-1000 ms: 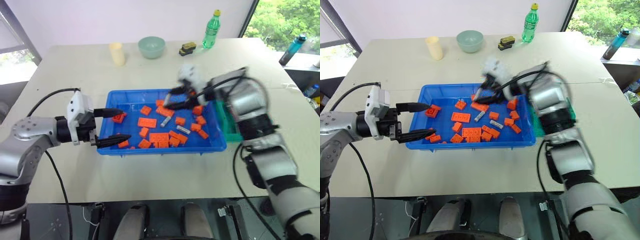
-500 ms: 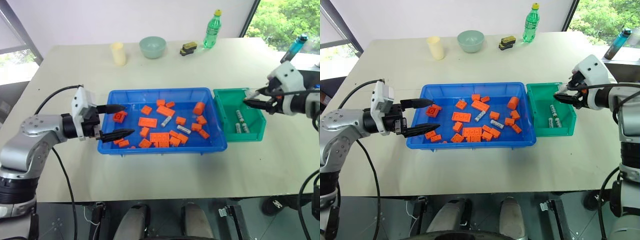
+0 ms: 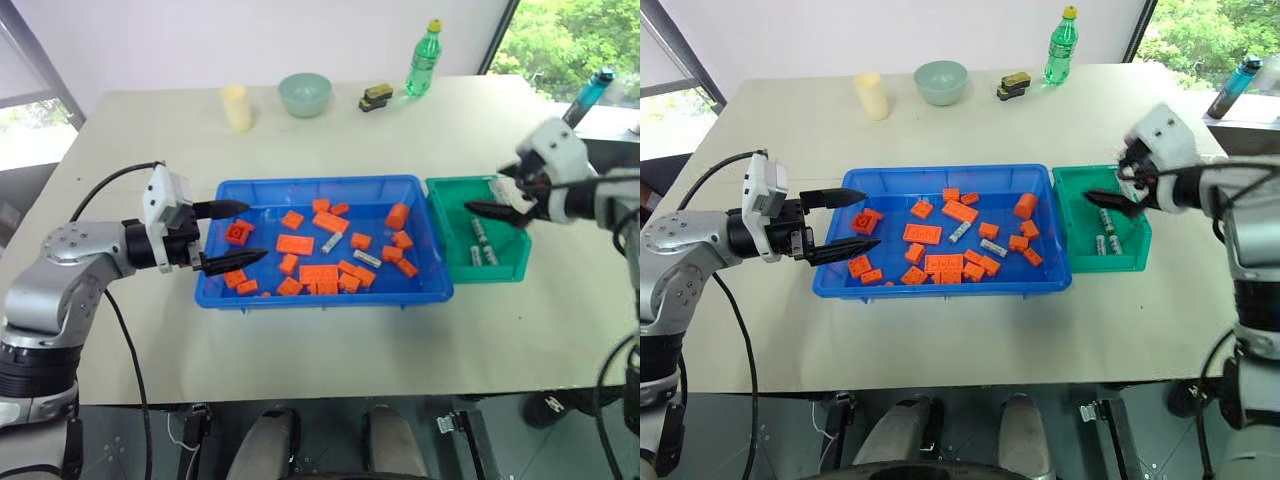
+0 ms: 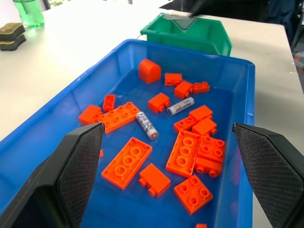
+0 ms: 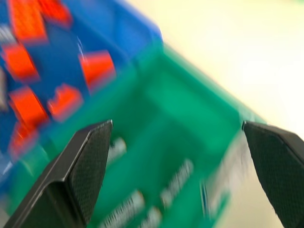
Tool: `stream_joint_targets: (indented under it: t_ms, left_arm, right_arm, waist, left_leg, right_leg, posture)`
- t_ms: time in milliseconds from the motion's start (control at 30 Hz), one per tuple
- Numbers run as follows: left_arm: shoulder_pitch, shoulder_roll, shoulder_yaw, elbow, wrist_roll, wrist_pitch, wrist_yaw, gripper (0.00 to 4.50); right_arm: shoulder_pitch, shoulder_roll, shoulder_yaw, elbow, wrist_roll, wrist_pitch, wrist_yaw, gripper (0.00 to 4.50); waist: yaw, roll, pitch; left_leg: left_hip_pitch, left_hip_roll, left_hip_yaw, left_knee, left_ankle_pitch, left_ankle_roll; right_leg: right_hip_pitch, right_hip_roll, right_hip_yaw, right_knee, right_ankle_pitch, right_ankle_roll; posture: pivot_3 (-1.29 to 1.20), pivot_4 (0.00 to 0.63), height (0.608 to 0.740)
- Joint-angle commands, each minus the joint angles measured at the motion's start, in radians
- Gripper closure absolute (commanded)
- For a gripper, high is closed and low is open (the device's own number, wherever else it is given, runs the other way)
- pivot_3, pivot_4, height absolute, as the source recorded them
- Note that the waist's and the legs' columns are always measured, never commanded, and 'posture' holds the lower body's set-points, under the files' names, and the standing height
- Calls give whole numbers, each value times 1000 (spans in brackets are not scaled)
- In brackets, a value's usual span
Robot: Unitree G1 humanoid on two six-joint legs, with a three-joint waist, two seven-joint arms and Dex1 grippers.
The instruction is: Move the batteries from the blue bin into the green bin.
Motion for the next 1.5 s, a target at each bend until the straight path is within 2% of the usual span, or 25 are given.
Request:
stream_joint_targets:
  t_ms: [33,167,267,467,600,767,1167,1500]
  left_arm:
    - [-6,4,15,-22,-6,-10,1,0]
    - [-10,2,8,-24,-1,-10,0,0]
    - [-9,3,7,-31,3,-11,3,0]
    - [21,9,24,-65,-8,2,19,0]
    - [40,2,29,-86,-16,12,38,0]
    - [43,-1,23,-96,-21,16,48,0]
    - [0,0,6,-58,-2,6,31,0]
    - [-6,-7,5,-55,6,-4,33,0]
  right_arm:
    - [-106,99,70,17,46,-2,10,19]
    - [-159,274,205,73,16,-17,-40,19]
    - [-125,422,260,80,-6,33,-156,19]
    - [-17,535,271,-49,-13,188,-324,19]
    - [36,568,257,-79,-37,238,-435,19]
    - [62,589,244,-106,-13,274,-479,19]
    - [80,608,270,-84,11,267,-495,19]
    - [44,615,303,71,-25,151,-484,19]
  waist:
    - [-2,0,0]
    - [8,-1,0]
    - [8,-1,0]
    - [9,-1,0]
    - [5,-1,0]
    - [5,-1,0]
    - [5,-1,0]
    - [3,-1,0]
  left_leg:
    - [0,0,0,0,0,0]
    - [0,-1,-2,0,0,0]
    - [0,-1,-3,1,0,0]
    - [-1,-3,-4,1,0,0]
    - [-1,-2,-4,1,0,-1]
    - [-1,-2,-3,1,0,-1]
    - [-1,-2,-3,1,0,-1]
    - [-1,-2,-3,1,0,-1]
  right_leg:
    - [0,0,0,0,0,0]
    - [1,-1,0,0,0,0]
    - [0,0,0,1,0,0]
    - [0,-1,0,2,0,0]
    - [-1,0,0,3,0,0]
    - [-2,0,0,3,0,0]
    - [-2,0,0,4,0,0]
    - [-2,0,0,4,0,0]
  posture:
    - [0,150,730]
    - [0,150,730]
    - [0,150,730]
    - [0,150,730]
    - [0,150,730]
    - [0,150,730]
    - [0,150,730]
    - [0,150,730]
